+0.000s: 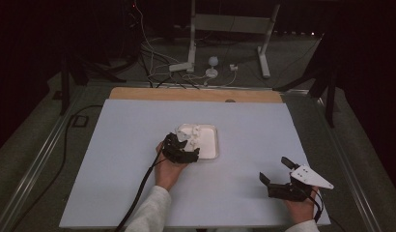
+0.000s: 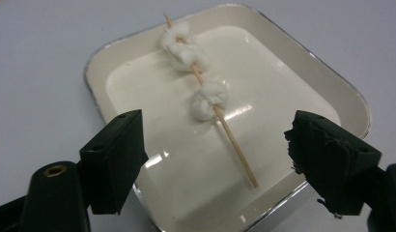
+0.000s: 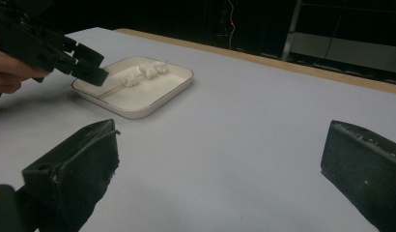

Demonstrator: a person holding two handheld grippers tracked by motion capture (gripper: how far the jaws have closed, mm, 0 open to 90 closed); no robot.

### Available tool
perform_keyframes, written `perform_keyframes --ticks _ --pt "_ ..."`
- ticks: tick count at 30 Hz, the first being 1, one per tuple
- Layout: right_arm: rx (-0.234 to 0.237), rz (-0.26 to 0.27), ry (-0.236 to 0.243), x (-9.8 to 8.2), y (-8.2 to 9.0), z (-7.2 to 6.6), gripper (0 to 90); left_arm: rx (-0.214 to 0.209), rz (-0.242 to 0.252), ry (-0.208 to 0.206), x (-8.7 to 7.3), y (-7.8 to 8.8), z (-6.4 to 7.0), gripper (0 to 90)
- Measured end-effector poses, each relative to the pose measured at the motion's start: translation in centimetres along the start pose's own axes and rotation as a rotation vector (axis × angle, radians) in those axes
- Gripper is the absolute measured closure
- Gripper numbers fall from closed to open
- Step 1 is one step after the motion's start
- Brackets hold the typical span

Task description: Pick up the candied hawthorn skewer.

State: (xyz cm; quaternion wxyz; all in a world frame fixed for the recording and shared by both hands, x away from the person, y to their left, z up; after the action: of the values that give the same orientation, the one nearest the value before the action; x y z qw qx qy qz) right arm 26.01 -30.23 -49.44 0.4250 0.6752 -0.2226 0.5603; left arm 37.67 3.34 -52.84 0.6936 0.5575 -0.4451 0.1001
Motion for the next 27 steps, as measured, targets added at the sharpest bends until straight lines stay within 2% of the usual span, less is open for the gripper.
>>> perform_keyframes --ticks 1,2,3,4,5,6,10,11,12,14,16,22,24,27 --pt "-0.001 0.0 -0.001 0.0 0.0 0.0 0.0 0.006 -0.011 0.008 -0.1 -0.2 0.1 35.1" --pt "-0.002 0.001 -0.001 0.0 0.1 0.0 0.0 -0.003 -0.022 0.009 -0.2 -0.4 0.2 39.1" --pt "-0.003 -0.001 -0.001 0.0 0.1 0.0 0.0 -0.011 -0.039 0.004 -0.3 -0.6 0.2 46.8" --pt "-0.003 -0.001 -0.001 0.0 0.1 0.0 0.0 -0.017 -0.059 0.005 -0.5 -0.8 0.3 46.8" --pt "-0.008 -0.007 0.001 0.0 0.0 0.1 0.0 -0.019 -0.066 0.01 -0.6 -0.9 0.4 53.8" --pt "-0.012 -0.012 0.0 -0.1 0.0 0.1 0.0 -0.017 -0.07 0.008 -0.6 -0.9 0.3 56.6" --pt "-0.017 -0.011 -0.004 -0.1 0.0 0.2 0.0 0.018 -0.109 0.021 -0.3 -0.7 0.0 72.9" --pt "-0.016 -0.01 -0.003 -0.1 0.1 0.2 0.0 0.024 -0.115 0.022 -0.3 -0.7 -0.1 80.1" --pt "-0.016 -0.01 -0.003 -0.1 0.1 0.2 0.0 0.027 -0.117 0.031 -0.3 -0.7 -0.2 80.1" --pt "-0.014 -0.009 -0.002 -0.1 0.1 0.1 0.0 0.029 -0.123 0.047 -0.3 -0.7 -0.6 88.4" --pt "-0.014 -0.011 -0.002 -0.1 0.1 0.1 0.0 0.015 -0.129 0.069 -0.2 -0.7 -0.8 89.1" --pt "-0.013 -0.01 -0.003 -0.1 0.1 0.2 0.0 -0.006 -0.138 0.098 -0.1 -0.7 -1.0 90.0" --pt "-0.014 -0.01 -0.004 -0.1 0.1 0.2 0.0 -0.029 -0.132 0.122 0.0 -0.4 -1.1 90.0" --pt "-0.014 -0.011 -0.006 -0.1 0.1 0.2 0.0 -0.044 -0.13 0.126 0.3 0.4 -1.2 90.0"
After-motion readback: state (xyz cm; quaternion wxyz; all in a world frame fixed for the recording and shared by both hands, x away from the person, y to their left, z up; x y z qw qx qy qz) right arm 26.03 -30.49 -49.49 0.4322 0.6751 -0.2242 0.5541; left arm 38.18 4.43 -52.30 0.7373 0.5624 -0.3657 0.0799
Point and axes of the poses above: each handheld gripper's, and its own axes: y roughly backward along the jaws, x roughly out of its top, z roughly to its right, the point moved 3 cm from there along -y, roughly forward along the jaws, and after that the axes turned 3 degrees about x, right-handed, at the moved point
